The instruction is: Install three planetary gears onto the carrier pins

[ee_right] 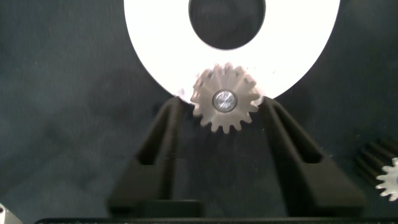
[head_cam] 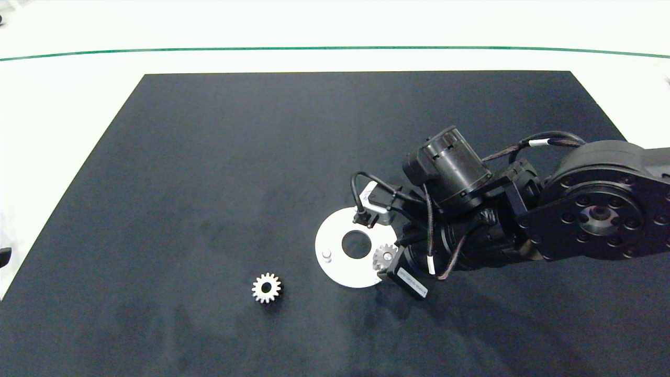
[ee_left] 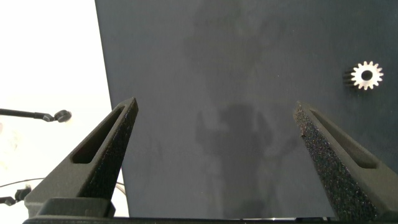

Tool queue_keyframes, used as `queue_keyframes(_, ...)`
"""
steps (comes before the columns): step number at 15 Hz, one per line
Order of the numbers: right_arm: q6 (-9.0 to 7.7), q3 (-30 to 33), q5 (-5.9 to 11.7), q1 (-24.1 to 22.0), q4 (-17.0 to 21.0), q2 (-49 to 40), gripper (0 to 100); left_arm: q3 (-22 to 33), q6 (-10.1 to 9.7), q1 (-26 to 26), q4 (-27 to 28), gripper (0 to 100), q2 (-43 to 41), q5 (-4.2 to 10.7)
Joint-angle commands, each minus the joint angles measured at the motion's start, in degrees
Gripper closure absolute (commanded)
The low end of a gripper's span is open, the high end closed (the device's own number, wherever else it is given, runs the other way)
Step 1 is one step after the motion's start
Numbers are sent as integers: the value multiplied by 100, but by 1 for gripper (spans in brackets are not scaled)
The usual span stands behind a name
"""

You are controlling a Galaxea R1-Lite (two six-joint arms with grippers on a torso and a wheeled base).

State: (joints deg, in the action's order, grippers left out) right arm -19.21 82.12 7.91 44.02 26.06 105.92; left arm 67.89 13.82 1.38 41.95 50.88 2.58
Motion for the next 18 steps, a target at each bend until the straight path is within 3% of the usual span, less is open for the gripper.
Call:
queue_keyframes(1,-21,-29,9,1,13,-98,0,5,6,3,24,0,1,5)
queue_keyframes(7,23,-29,211,-69,-14,-872,0,5,6,3,24,0,-26,5)
queue_keyframes(10,32,-196,255,-614,-22,-1118,0,23,-20,-6,24,0,-35,-4)
queue_keyframes(12,40,-231,158,-992,-22,-1153,0,93,-46,3,15,0,-26,-12)
queue_keyframes(13,49,-240,9,-1150,-22,-1162,0,75,-46,-15,15,0,-26,-12)
queue_keyframes(15,49,-266,-510,-1423,-22,-1241,0,49,-29,-50,15,0,-26,-4)
queue_keyframes(18,49,-275,-571,-1607,-93,-1267,0,75,-38,-67,24,0,-26,-4)
